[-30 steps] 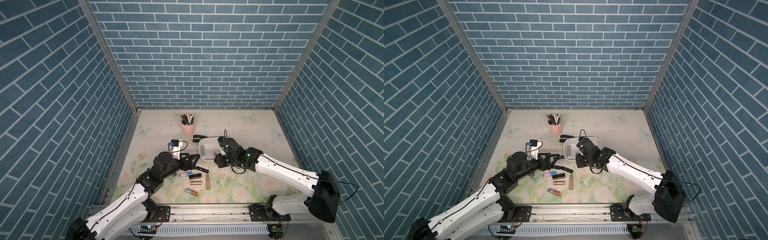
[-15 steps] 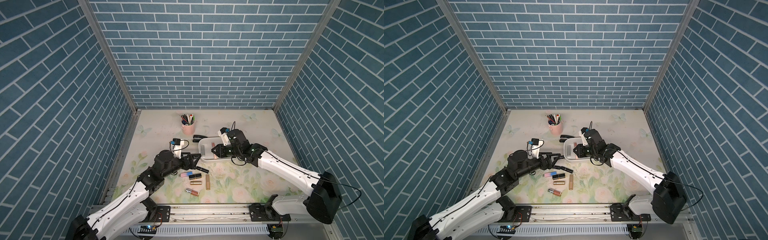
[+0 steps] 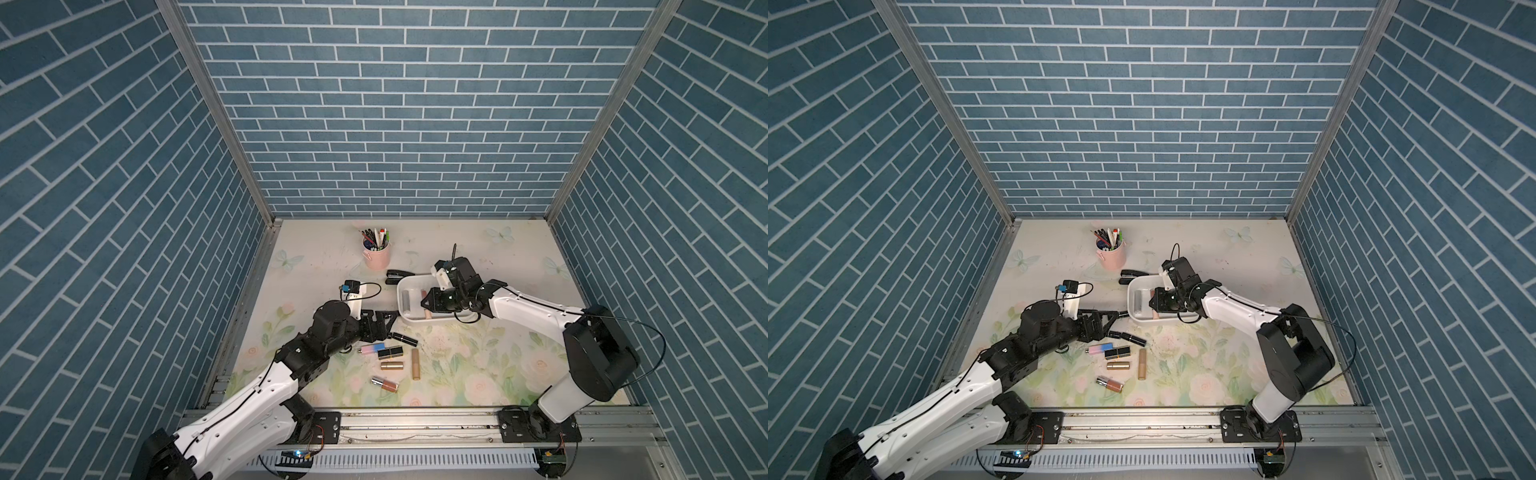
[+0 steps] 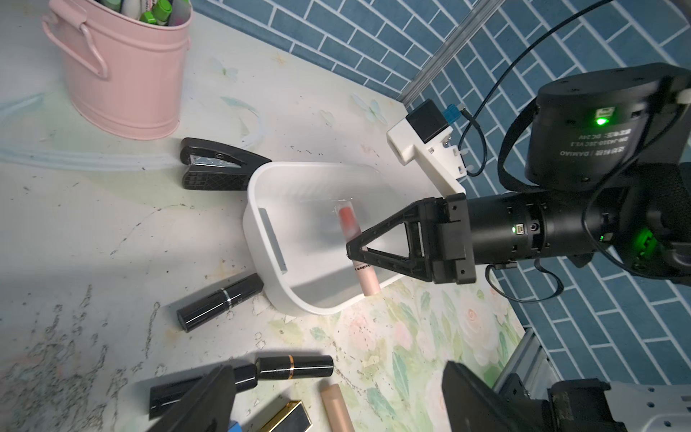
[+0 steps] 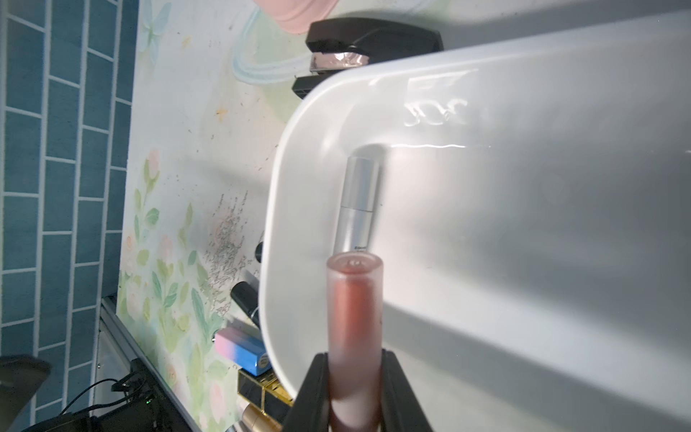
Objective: Put the lipstick into the storage box
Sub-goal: Place the lipstick in the storage box.
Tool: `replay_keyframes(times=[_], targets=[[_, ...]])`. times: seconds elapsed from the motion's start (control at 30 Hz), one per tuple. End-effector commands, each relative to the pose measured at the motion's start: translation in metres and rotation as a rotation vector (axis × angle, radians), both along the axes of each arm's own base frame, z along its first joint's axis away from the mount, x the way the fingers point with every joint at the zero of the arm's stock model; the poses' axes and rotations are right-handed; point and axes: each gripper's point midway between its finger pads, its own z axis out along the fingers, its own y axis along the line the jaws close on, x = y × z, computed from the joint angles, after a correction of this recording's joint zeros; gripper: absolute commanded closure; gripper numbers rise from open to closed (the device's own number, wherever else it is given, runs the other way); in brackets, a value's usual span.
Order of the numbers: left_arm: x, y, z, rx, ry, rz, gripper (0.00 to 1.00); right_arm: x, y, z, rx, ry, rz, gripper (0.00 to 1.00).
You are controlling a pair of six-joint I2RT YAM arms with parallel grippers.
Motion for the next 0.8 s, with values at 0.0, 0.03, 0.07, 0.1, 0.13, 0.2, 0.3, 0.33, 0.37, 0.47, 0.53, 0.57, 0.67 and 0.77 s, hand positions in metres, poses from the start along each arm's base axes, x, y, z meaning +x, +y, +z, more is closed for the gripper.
replay_keyframes(times=[0.0,0.03,0.07,0.1,0.13,0.2,0.3,0.33,0.37,0.47,0.53,0.57,0.67,0.77], targets=[[0.007,0.005,0.004,0.057,-0.017,0.030,0.08,0.015,0.010,0.000,0.019,-0.035,0.046,0.85],[0.008,0.006,0.002,0.070,-0.014,0.034,0.08,0.017,0.011,-0.004,0.015,-0.029,0.049,0.85],[0.009,0.007,0.000,0.085,-0.011,0.038,0.08,0.019,0.013,-0.008,0.011,-0.022,0.052,0.85],[0.010,0.008,-0.002,0.101,-0.007,0.042,0.09,0.021,0.014,-0.013,0.008,-0.014,0.055,0.85],[0.011,0.008,-0.004,0.115,-0.006,0.041,0.09,0.022,0.015,-0.016,0.007,-0.007,0.059,0.85],[0.014,0.008,-0.007,0.142,-0.002,0.041,0.09,0.027,0.017,-0.022,0.005,0.003,0.062,0.85],[0.017,0.008,-0.009,0.171,-0.003,0.039,0.09,0.033,0.021,-0.030,0.004,0.018,0.070,0.85],[0.018,0.007,-0.010,0.178,-0.003,0.038,0.09,0.034,0.022,-0.032,0.004,0.022,0.071,0.85],[0.019,0.007,-0.011,0.187,0.000,0.037,0.09,0.037,0.024,-0.033,0.006,0.024,0.073,0.85],[0.023,0.006,-0.015,0.216,0.003,0.031,0.09,0.042,0.028,-0.038,0.007,0.033,0.075,0.85],[0.025,0.005,-0.018,0.240,0.007,0.029,0.09,0.045,0.030,-0.041,0.008,0.038,0.077,0.85],[0.026,0.005,-0.020,0.253,0.008,0.026,0.09,0.047,0.031,-0.043,0.010,0.041,0.078,0.84],[0.030,0.006,-0.024,0.289,0.014,0.027,0.10,0.051,0.034,-0.046,0.014,0.048,0.080,0.81],[0.033,0.006,-0.027,0.323,0.017,0.021,0.10,0.054,0.037,-0.047,0.019,0.050,0.083,0.77]])
